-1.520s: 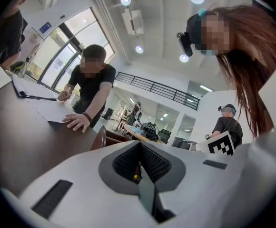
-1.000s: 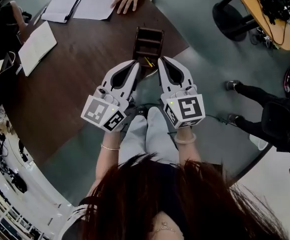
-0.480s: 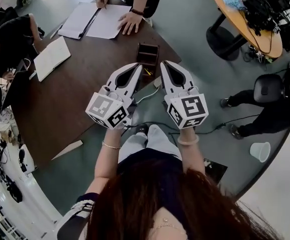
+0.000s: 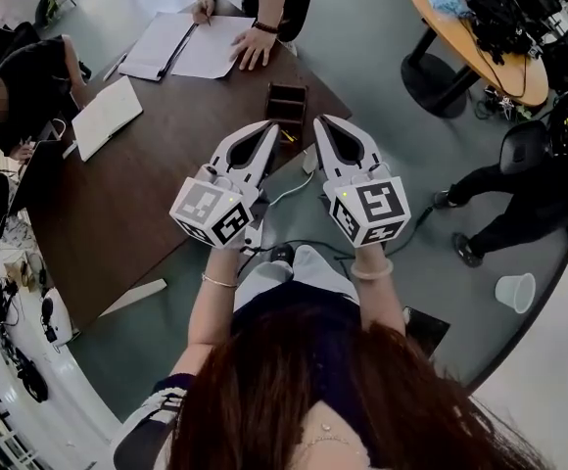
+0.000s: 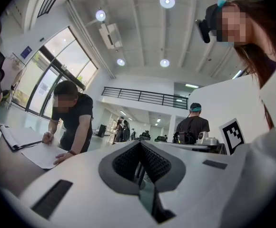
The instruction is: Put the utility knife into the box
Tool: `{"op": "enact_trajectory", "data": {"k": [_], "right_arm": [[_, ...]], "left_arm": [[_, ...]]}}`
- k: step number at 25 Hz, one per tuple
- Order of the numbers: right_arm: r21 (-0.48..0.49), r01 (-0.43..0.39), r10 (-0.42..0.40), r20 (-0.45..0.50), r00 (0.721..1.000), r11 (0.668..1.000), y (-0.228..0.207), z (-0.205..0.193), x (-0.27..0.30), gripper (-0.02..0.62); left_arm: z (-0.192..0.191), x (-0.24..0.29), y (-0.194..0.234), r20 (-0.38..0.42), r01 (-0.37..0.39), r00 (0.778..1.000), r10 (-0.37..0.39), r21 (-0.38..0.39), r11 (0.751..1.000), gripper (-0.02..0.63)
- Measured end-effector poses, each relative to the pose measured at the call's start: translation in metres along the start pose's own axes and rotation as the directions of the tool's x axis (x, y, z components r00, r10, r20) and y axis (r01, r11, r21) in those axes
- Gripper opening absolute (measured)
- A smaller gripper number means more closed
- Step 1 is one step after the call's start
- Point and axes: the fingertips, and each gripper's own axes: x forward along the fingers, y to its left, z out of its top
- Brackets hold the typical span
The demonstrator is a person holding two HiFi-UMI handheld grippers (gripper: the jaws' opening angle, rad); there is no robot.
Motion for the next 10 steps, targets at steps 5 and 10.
{"op": "enact_trajectory", "data": {"k": [5, 10], "right_arm": [[0.0, -0.006, 0.006, 0.011, 1.0, 1.0, 0.003, 0.001, -0.007, 0.015], [-0.018, -0.009, 0.009, 0.014, 1.0, 1.0, 0.005, 0.004, -0.011, 0.015]], "left_arm": [[-0.001, -0.003, -0.006, 0.006, 0.005, 1.0, -0.005, 0.002, 1.0, 0.0], [0.001, -0.004, -0.011, 0.011, 0.008, 1.0, -0.008, 0.001, 1.0, 0.0]]}}
